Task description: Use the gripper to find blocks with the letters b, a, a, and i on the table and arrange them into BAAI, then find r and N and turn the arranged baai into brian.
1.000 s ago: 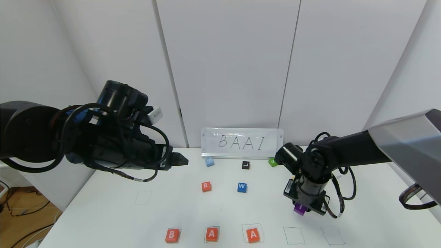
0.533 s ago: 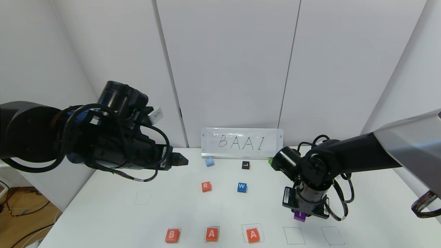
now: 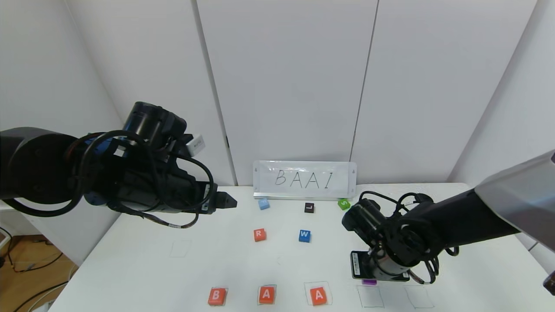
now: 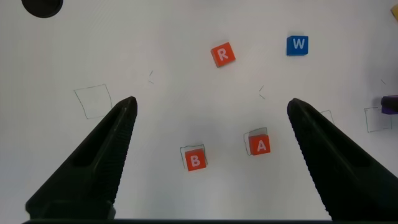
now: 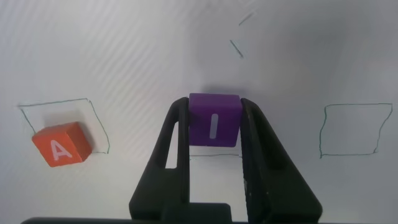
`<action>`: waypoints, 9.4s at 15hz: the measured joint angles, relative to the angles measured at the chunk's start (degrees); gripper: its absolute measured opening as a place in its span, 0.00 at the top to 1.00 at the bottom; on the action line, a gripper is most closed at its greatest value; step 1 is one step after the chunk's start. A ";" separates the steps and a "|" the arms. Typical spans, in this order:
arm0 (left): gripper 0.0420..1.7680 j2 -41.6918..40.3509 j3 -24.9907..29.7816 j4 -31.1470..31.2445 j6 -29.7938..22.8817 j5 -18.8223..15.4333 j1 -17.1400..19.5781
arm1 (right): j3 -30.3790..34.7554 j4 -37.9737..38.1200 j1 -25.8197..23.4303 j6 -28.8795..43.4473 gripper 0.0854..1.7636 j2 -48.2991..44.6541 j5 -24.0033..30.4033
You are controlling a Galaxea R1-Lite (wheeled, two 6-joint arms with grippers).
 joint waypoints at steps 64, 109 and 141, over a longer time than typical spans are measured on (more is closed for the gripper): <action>0.03 0.93 0.16 0.00 -0.02 -0.09 -0.10 | 8.57 -6.55 1.51 -5.03 0.06 -0.45 2.02; 0.03 -57.64 8.85 39.39 2.35 -0.52 5.30 | 16.46 29.22 -21.91 -24.94 0.03 -77.76 3.50; 0.03 -97.94 26.32 25.51 9.06 -7.84 20.53 | 19.77 30.07 -33.89 -30.63 0.03 -122.93 6.95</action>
